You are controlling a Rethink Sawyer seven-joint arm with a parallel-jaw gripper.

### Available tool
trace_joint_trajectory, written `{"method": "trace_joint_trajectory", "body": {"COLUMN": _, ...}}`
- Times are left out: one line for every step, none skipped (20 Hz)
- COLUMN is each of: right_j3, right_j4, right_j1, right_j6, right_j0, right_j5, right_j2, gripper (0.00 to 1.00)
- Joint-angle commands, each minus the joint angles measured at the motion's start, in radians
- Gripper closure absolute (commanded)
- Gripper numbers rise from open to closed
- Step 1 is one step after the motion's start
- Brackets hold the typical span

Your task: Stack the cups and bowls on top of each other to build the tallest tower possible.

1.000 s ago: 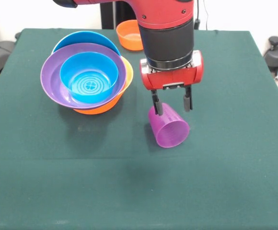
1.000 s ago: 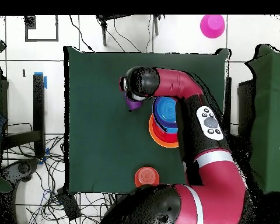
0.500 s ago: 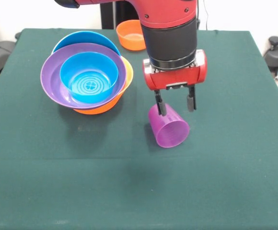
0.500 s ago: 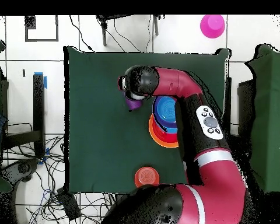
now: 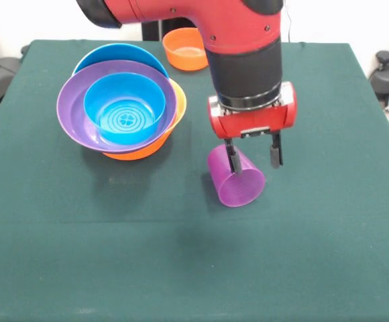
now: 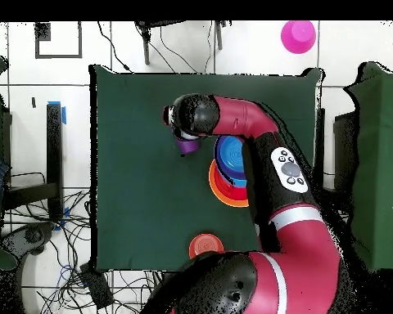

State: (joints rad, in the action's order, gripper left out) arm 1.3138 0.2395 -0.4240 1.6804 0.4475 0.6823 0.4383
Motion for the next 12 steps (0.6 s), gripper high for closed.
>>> {"method": "trace_joint_trajectory", "body": {"right_j3": -0.028, "right_j4": 0.069, "right_j1": 0.106, "right_j6": -0.040, "right_j0": -0.026, "right_j5": -0.061, "right_j2": 0.017, "gripper": 0.00}}
{"method": "trace_joint_trajectory", "body": {"right_j3": -0.026, "right_j4": 0.067, "right_j1": 0.106, "right_j6": -0.038, "right_j0": -0.027, "right_j5": -0.059, "right_j2": 0.015, "gripper": 0.00}}
{"method": "trace_joint_trajectory", "body": {"right_j3": -0.023, "right_j4": 0.065, "right_j1": 0.103, "right_j6": -0.036, "right_j0": -0.027, "right_j5": -0.057, "right_j2": 0.014, "gripper": 0.00}}
{"method": "trace_joint_trajectory", "body": {"right_j3": -0.018, "right_j4": 0.063, "right_j1": 0.099, "right_j6": -0.034, "right_j0": -0.029, "right_j5": -0.050, "right_j2": 0.011, "gripper": 0.00}}
{"method": "trace_joint_trajectory", "body": {"right_j3": -0.014, "right_j4": 0.063, "right_j1": 0.096, "right_j6": -0.033, "right_j0": -0.029, "right_j5": -0.049, "right_j2": 0.010, "gripper": 0.00}}
{"method": "trace_joint_trajectory", "body": {"right_j3": -0.008, "right_j4": 0.063, "right_j1": 0.094, "right_j6": -0.032, "right_j0": -0.029, "right_j5": -0.049, "right_j2": 0.009, "gripper": 0.00}}
{"method": "trace_joint_trajectory", "body": {"right_j3": -0.006, "right_j4": 0.063, "right_j1": 0.093, "right_j6": -0.032, "right_j0": -0.028, "right_j5": -0.049, "right_j2": 0.008, "gripper": 0.00}}
{"method": "trace_joint_trajectory", "body": {"right_j3": 0.003, "right_j4": 0.063, "right_j1": 0.090, "right_j6": -0.029, "right_j0": -0.028, "right_j5": -0.049, "right_j2": 0.006, "gripper": 0.00}}
{"method": "trace_joint_trajectory", "body": {"right_j3": 0.007, "right_j4": 0.062, "right_j1": 0.088, "right_j6": -0.026, "right_j0": -0.028, "right_j5": -0.048, "right_j2": 0.005, "gripper": 0.00}}
{"method": "trace_joint_trajectory", "body": {"right_j3": 0.027, "right_j4": 0.061, "right_j1": 0.074, "right_j6": -0.022, "right_j0": -0.025, "right_j5": -0.047, "right_j2": 0.004, "gripper": 0.00}}
{"method": "trace_joint_trajectory", "body": {"right_j3": 0.038, "right_j4": 0.060, "right_j1": 0.066, "right_j6": -0.020, "right_j0": -0.023, "right_j5": -0.046, "right_j2": 0.005, "gripper": 0.00}}
{"method": "trace_joint_trajectory", "body": {"right_j3": 0.065, "right_j4": 0.058, "right_j1": 0.047, "right_j6": -0.017, "right_j0": -0.017, "right_j5": -0.044, "right_j2": 0.006, "gripper": 0.00}}
